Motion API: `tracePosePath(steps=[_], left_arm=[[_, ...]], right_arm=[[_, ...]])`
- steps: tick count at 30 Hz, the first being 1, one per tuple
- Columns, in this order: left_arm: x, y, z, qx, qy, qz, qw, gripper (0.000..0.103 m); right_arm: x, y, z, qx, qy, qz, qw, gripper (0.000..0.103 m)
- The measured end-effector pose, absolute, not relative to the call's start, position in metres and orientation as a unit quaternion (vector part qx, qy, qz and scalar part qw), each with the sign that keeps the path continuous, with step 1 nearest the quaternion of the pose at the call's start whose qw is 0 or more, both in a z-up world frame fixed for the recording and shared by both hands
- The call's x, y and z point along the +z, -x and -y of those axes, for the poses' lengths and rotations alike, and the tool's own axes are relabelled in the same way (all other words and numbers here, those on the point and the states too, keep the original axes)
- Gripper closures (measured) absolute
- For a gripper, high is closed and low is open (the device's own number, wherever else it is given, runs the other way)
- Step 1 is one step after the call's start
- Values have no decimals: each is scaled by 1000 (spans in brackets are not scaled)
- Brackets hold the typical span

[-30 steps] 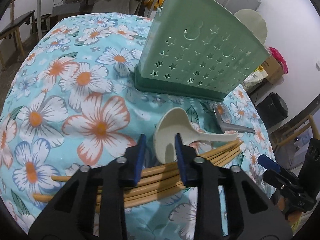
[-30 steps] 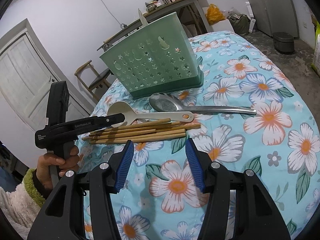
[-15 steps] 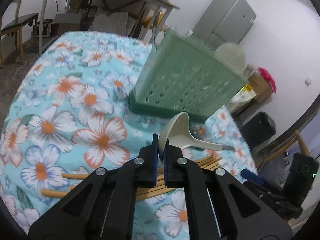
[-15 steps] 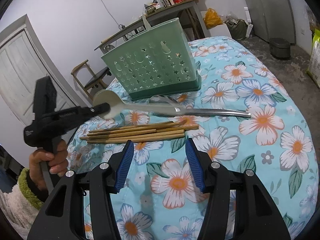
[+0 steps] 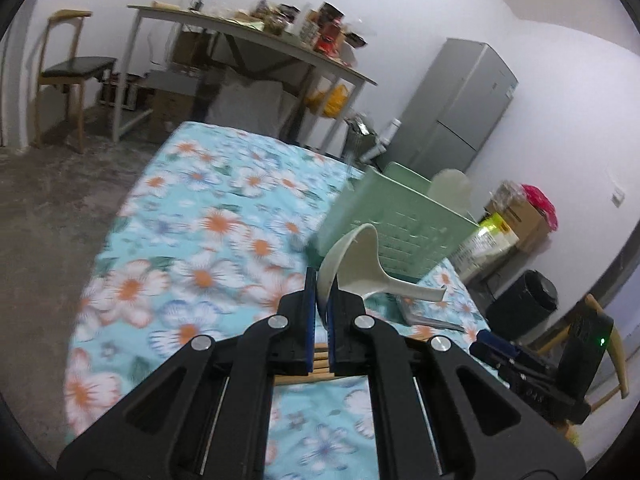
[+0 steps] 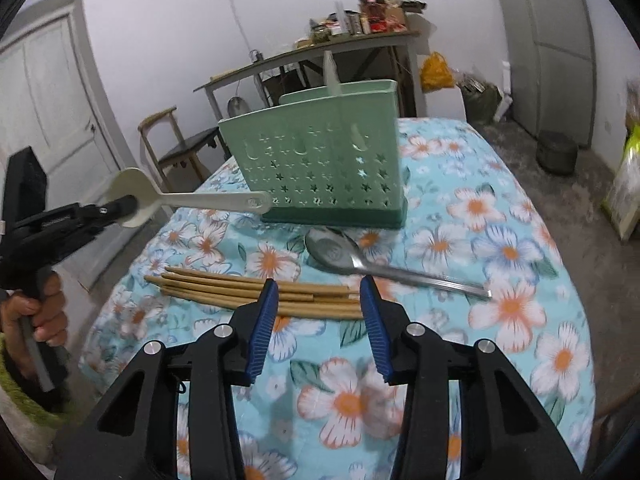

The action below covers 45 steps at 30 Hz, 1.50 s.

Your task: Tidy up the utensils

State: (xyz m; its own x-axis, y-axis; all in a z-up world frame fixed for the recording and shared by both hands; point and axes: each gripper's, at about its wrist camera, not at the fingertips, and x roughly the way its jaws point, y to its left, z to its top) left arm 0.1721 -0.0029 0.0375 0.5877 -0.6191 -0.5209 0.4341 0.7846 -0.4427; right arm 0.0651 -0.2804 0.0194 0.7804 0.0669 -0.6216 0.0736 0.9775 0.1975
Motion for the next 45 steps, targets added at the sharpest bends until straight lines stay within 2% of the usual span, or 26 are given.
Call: tracePosePath(steps=[10,18,23,26,36,45], left_arm=[[36,-180,-59,-246,167,-325,898,100],[30,-185,-72,-238,178,-324,898,100],[25,-187,-73,-236,182,-328,896,100],[26,-184,-73,-236,181,-327,897,100],[51,-171,-69,-242,174,-296,907,100],[108,-164,-40,-256,135,-222,931,100]], right_arm=[[7,-123,250,2,-5,-364,931,69],[-19,-164,235,-31,74,-412,907,72],[-32,-174,229,-61,112,-423,897,87],[-30,-173,233,-71,103,-412,903,93],[11,-136,253,-96,69,-335,935,98],[61,-91,290,-133,19,-267,954,100]])
